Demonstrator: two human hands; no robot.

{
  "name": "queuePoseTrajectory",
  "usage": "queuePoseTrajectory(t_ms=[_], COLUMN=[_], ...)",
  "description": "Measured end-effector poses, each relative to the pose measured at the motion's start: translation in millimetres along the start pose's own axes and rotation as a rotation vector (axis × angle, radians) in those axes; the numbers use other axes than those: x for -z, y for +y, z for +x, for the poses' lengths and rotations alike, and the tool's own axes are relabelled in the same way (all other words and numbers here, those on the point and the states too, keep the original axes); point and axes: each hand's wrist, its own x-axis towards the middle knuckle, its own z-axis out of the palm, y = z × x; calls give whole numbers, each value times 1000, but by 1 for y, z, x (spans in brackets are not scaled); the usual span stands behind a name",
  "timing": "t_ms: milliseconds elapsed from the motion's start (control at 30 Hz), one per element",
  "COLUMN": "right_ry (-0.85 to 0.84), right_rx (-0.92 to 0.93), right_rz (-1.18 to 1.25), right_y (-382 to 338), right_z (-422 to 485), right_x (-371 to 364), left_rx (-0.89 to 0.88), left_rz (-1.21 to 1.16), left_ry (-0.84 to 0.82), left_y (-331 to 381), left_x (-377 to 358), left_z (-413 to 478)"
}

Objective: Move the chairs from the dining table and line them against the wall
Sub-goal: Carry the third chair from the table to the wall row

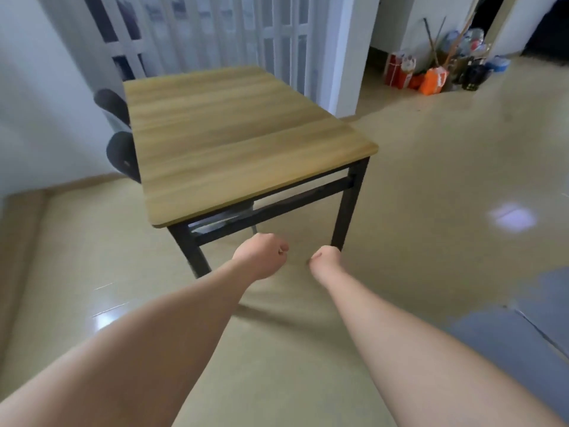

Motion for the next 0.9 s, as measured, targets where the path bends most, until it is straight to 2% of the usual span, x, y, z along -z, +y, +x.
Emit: queuePoseTrajectory(t_ms=[200, 433, 633, 900], right_ry=[-147, -286, -278, -296], right_rx=[150, 262, 299, 307], right_rz=[-97, -200, -229, -212], right_y=[-103, -188, -278, -406], right_z=[-27, -29, 21, 83], right_x=[-109, -190, -245, -322], left_rx=[198, 335, 353, 399], left_rz=[-88, -207, -203, -184], left_ry=[94, 204, 265, 244], left_y=[-139, -239, -318, -423], left_x=[53, 90, 142, 211], left_z=[-21, -20, 35, 118])
